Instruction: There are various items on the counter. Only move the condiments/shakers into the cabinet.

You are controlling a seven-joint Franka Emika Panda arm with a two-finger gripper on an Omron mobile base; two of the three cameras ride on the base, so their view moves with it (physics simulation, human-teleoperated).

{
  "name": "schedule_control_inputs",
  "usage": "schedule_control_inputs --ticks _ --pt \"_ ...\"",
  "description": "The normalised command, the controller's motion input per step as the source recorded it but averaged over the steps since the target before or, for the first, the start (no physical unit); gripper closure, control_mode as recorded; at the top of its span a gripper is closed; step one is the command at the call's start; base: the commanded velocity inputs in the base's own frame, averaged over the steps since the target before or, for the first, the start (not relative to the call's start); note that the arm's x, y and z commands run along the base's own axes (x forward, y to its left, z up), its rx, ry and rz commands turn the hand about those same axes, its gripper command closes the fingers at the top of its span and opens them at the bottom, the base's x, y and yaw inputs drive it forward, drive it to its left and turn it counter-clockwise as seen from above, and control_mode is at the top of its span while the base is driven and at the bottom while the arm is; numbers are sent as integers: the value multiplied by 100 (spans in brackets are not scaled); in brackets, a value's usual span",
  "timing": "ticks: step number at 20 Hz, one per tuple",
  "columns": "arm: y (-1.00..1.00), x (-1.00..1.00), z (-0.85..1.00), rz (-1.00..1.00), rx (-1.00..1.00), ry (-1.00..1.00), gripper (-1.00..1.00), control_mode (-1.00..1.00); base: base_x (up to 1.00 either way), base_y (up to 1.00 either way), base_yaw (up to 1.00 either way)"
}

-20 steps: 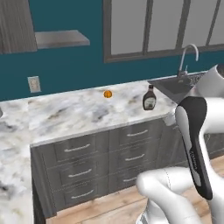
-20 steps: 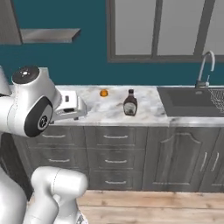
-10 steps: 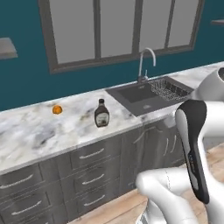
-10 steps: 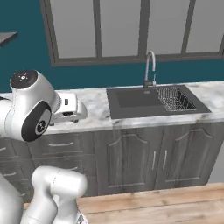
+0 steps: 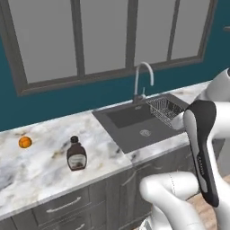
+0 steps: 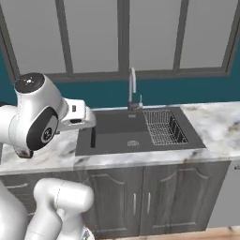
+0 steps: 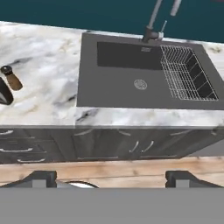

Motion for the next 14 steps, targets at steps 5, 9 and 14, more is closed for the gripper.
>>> schedule_control_inputs --ticks 5,9,14 --pt "0 0 0 0 0 0 -100 100 17 51 61" --pt "0 0 0 0 0 0 -100 100 0 32 48" --pt "0 0 0 0 0 0 -100 100 25 1 1"
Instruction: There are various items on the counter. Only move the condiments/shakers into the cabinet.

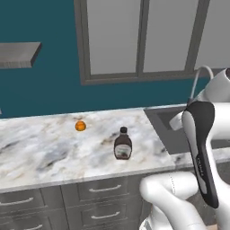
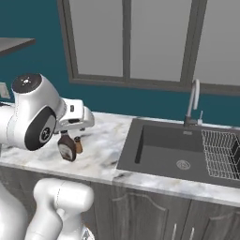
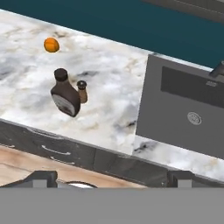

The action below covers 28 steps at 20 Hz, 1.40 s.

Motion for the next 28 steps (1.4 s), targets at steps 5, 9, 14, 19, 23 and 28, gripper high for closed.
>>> schedule_control_inputs --ticks 5,9,14,19,23,28 --pt "0 0 0 0 0 0 -100 100 82 0 1" --pt "-1 -5 -24 36 4 2 -100 -100 0 0 0" --pt "0 -34 -42 61 24 -2 -100 -100 0 0 0" --pt "0 -37 -61 49 34 -20 -100 -100 0 0 0" --pt "1 -24 -63 24 45 -32 -100 -100 0 0 0" --pt "1 0 -26 3 21 -22 -100 -100 0 0 0"
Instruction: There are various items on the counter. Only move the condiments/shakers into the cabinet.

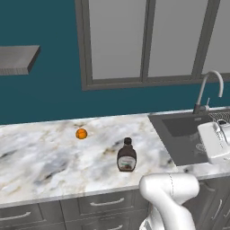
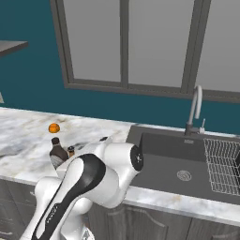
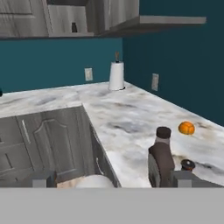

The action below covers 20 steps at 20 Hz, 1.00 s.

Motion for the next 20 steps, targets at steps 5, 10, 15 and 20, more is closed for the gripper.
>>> schedule_control_inputs --ticks 5,10,15,20 --pt "16 22 -10 13 3 0 -100 -100 0 0 0" --pt "58 60 -24 24 5 0 -100 -100 0 0 0" --pt "50 30 -23 30 0 0 -100 -100 0 0 0" --pt "24 1 -27 20 0 1 -100 -100 0 0 0"
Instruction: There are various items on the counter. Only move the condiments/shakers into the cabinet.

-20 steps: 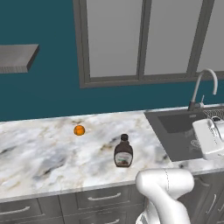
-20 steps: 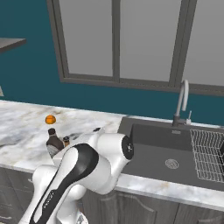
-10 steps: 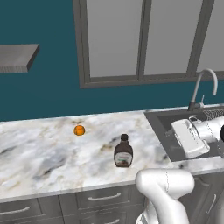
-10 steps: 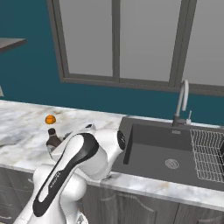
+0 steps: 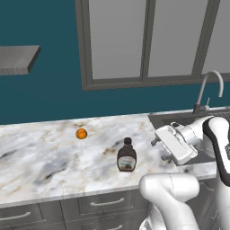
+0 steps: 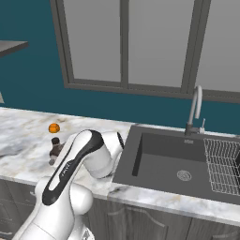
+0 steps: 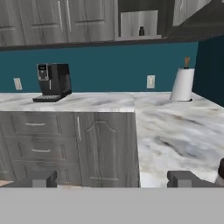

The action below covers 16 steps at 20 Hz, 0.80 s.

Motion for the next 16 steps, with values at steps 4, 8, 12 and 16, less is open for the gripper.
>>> schedule_control_inputs --ticks 4,8,12,16 --pt "6 10 -12 5 1 2 -100 -100 0 0 0" --pt "1 43 -11 0 1 3 -100 -100 0 0 0" --pt "14 48 -24 -5 2 3 -100 -100 0 0 0" --pt "25 33 -29 -5 0 1 -100 -100 0 0 0"
